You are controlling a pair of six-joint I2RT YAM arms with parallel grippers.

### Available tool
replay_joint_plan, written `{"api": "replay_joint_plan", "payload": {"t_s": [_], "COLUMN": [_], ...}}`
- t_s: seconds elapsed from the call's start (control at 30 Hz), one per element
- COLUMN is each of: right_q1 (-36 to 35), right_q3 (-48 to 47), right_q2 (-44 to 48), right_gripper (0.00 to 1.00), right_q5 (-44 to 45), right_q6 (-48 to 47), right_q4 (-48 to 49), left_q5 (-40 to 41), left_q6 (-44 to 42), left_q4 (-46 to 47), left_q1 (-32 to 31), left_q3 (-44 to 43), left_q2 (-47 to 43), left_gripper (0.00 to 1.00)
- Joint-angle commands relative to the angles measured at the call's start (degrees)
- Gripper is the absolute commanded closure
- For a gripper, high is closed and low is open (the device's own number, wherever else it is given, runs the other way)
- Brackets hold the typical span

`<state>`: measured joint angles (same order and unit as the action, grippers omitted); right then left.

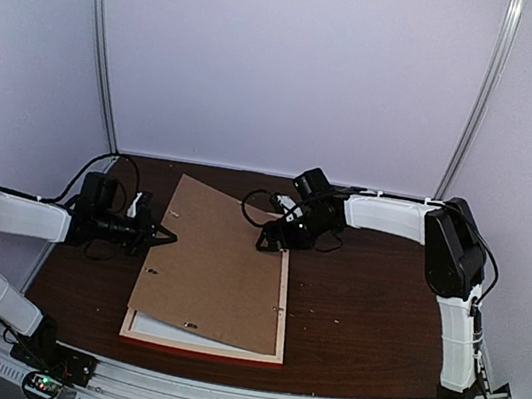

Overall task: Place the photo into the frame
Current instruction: Place the backboard with the photo.

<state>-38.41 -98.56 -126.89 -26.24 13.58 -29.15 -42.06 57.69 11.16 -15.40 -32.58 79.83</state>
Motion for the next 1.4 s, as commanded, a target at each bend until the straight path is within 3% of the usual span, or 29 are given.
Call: {"api": "replay_joint_plan", "payload": {"t_s": [0.0, 0.93, 1.37], "right_q1": [-1.83, -2.09, -2.17], "right_q3": [0.79, 2.25, 6.69], "right_q2": [0.27, 2.23, 8.69], "right_gripper": [0.13, 0.15, 0.15], "right_q5": [-1.25, -1.52, -1.13], "right_q6": [3.49, 13.15, 10.60], "right_q4": [-5.30, -5.82, -4.94], "left_q5": [5.60, 7.04, 7.00], "left_q6": [-5.44, -6.95, -7.29], "left_q4": [-6.43, -8.70, -8.77], "left_q1": [-1.30, -1.39, -1.41], "left_q3": [-0.29, -0.82, -1.00], "left_q2": [1.20, 1.91, 2.52], "left_gripper": [1.00, 1.00, 1.00]}}
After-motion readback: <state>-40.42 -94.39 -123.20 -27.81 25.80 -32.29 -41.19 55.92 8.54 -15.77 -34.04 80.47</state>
